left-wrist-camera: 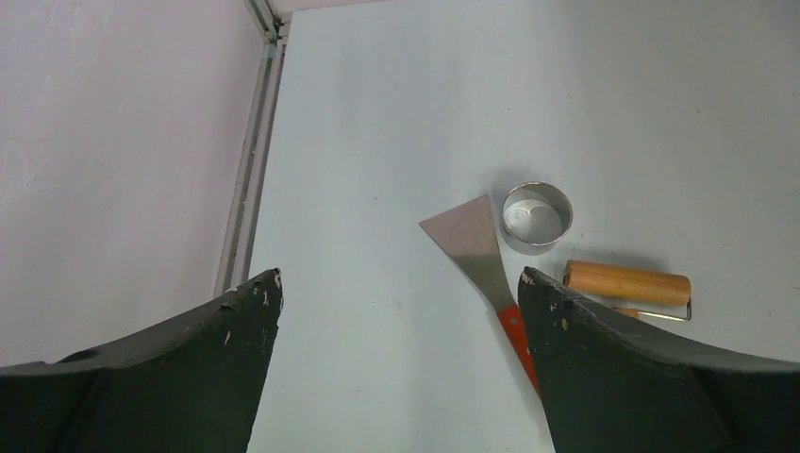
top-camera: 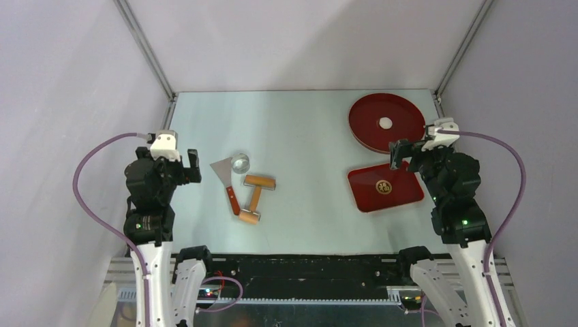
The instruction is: Roll out the dumpling wrappers from the dough
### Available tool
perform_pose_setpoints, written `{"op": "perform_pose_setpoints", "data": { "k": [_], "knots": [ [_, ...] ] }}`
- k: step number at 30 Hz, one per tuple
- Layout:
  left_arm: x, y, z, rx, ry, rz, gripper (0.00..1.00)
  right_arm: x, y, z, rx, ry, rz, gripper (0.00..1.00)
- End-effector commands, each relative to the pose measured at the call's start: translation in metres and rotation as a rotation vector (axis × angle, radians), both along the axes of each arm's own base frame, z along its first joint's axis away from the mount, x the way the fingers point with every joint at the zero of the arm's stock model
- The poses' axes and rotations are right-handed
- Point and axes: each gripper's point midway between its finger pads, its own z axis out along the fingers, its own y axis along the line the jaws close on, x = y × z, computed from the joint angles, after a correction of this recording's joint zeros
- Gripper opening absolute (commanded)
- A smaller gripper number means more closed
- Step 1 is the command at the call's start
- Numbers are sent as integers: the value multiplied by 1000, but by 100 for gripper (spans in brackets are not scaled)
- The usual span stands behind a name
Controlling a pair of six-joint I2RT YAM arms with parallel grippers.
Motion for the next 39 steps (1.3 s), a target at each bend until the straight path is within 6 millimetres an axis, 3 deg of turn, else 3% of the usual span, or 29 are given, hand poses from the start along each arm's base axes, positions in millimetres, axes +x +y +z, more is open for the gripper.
{"op": "perform_pose_setpoints", "data": {
  "k": [1,4,8,13,14,15,16,17,18,19,20,24,29,39],
  "knots": [
    [10,0,3,-24,-23,2,98,11,17,-5,-94,-15,97,100],
    [12,-1,-10,-26,5,-7,98,13,34,-18,-128,14,188,100],
    [13,-3,-21,-30,28,-24,98,36,41,-30,-179,68,178,100],
    [14,-7,-28,-35,45,-46,98,99,60,-61,-235,252,199,100],
    [14,-7,-30,-34,52,-48,98,114,65,-82,-246,320,209,100],
    [14,-7,-31,-35,53,-50,98,126,69,-71,-244,315,211,100],
    [14,-7,-32,-34,57,-51,98,142,73,-92,-254,377,215,100],
    [14,-7,-33,-33,57,-51,98,154,75,-83,-251,372,210,100],
    [14,-7,-34,-30,58,-52,98,168,78,-106,-257,434,214,100],
    [13,-8,-33,-30,55,-56,98,180,78,-98,-250,434,210,97],
    [13,-8,-35,-29,58,-59,98,198,85,-109,-238,469,224,96],
    [12,-9,-37,-23,58,-67,98,225,94,-164,-209,679,238,86],
    [12,-9,-38,-21,58,-69,98,232,97,-218,-294,762,216,85],
    [13,-10,-40,-19,62,-76,98,230,76,-276,-387,871,194,80]
  ]
}}
